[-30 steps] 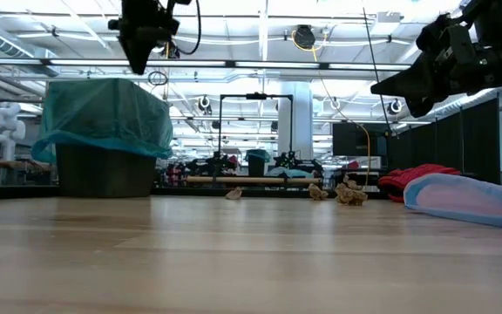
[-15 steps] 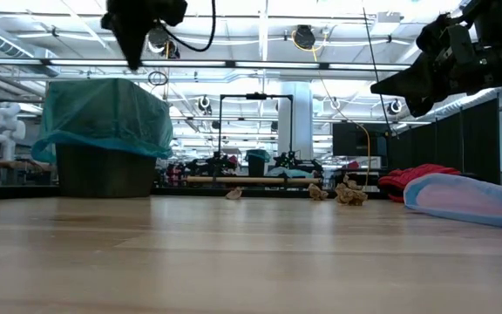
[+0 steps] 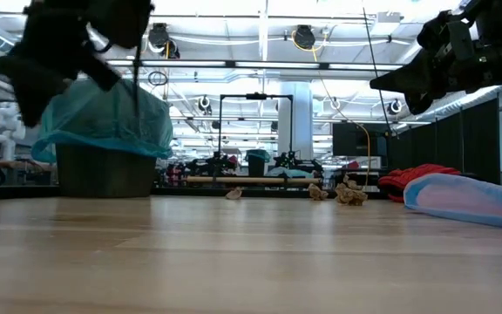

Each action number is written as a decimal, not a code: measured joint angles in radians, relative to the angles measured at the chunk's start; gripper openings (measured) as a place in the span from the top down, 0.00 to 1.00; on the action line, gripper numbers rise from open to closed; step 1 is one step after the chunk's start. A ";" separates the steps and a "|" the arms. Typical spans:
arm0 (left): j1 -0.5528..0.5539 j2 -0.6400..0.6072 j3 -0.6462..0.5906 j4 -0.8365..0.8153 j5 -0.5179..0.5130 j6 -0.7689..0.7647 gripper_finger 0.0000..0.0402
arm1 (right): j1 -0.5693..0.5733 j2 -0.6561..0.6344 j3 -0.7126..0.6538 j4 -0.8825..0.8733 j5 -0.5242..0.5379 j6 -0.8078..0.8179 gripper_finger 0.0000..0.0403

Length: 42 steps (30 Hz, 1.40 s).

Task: Place trash/remove bag and relplace
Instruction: Put the brown napkin into the black trash bin

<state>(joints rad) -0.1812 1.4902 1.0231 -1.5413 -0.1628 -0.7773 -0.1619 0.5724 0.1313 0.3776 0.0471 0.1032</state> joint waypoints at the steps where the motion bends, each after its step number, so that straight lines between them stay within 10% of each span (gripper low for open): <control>1: -0.003 0.000 -0.025 0.016 0.016 -0.002 0.98 | 0.000 0.000 0.000 0.000 0.000 0.000 1.00; 18: -0.004 0.005 -0.261 0.217 0.177 -0.082 0.65 | 0.000 0.000 0.000 -0.002 0.000 0.008 1.00; 42: 0.077 0.166 -0.393 0.360 0.133 -0.136 0.65 | 0.000 0.000 0.000 -0.002 0.000 0.008 1.00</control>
<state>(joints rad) -0.1043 1.6567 0.6300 -1.1818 -0.0302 -0.9129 -0.1619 0.5728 0.1310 0.3759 0.0471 0.1108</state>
